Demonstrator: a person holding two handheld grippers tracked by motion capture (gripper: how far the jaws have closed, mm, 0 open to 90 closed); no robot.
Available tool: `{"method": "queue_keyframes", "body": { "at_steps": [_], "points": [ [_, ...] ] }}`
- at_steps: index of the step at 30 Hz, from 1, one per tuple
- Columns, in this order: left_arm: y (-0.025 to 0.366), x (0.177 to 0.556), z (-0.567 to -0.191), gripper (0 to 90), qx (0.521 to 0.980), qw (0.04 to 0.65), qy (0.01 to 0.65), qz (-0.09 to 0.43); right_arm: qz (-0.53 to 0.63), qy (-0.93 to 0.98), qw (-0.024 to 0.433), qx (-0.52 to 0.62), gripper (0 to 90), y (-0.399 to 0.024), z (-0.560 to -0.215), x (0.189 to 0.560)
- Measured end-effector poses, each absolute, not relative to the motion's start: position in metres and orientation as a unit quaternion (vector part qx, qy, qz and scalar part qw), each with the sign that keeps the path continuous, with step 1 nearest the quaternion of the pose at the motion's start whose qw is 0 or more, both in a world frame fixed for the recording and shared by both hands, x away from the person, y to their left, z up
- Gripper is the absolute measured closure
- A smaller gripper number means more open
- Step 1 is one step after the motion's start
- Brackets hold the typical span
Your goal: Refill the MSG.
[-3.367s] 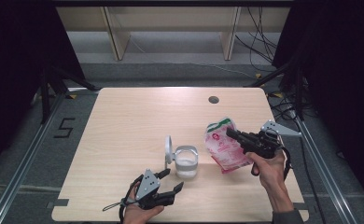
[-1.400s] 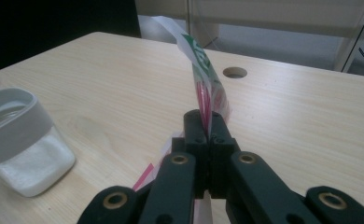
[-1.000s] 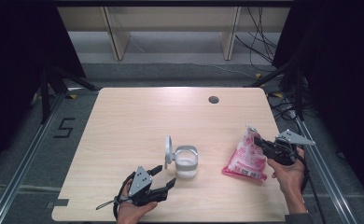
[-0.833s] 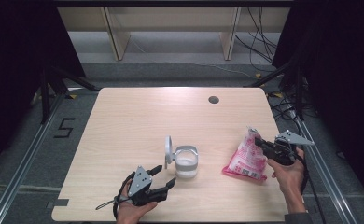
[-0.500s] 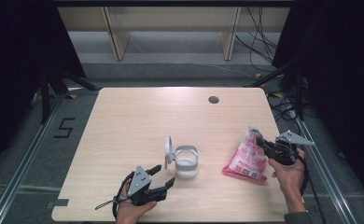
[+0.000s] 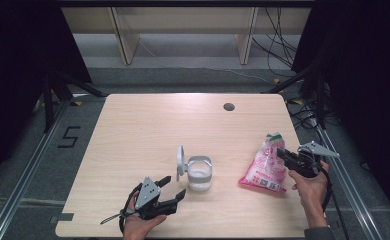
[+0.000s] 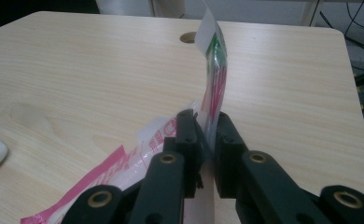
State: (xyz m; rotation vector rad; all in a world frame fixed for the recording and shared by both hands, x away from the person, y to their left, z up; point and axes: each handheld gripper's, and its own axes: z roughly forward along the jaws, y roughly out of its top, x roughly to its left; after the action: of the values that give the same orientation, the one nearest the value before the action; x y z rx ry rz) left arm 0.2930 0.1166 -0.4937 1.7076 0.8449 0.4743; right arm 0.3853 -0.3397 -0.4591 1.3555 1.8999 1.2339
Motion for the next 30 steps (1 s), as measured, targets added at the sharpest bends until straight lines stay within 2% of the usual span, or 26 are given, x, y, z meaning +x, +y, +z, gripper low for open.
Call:
{"method": "queue_keyframes", "body": {
  "at_steps": [10,13,15,16,21,30],
  "points": [
    [0.126,0.295,-0.491,31.3,0.718,0.557,0.364,0.203,0.453,0.684,0.245,0.517,74.0,-0.343,-0.461,0.383],
    [0.129,0.298,-0.491,31.2,0.721,0.554,0.362,0.207,0.45,0.669,0.243,0.54,59.7,-0.343,-0.459,0.382],
    [0.13,0.298,-0.49,31.2,0.72,0.552,0.365,0.21,0.442,0.67,0.257,0.538,55.7,-0.346,-0.458,0.382],
    [0.13,0.298,-0.49,31.2,0.72,0.552,0.365,0.21,0.444,0.663,0.245,0.55,53.7,-0.345,-0.456,0.38],
    [0.132,0.299,-0.491,31.2,0.716,0.549,0.377,0.207,0.432,0.655,0.257,0.565,44.3,-0.347,-0.449,0.375],
    [0.139,0.303,-0.489,31.2,0.711,0.548,0.387,0.21,0.433,0.663,0.28,0.542,39.4,-0.339,-0.441,0.365]
  ]
}}
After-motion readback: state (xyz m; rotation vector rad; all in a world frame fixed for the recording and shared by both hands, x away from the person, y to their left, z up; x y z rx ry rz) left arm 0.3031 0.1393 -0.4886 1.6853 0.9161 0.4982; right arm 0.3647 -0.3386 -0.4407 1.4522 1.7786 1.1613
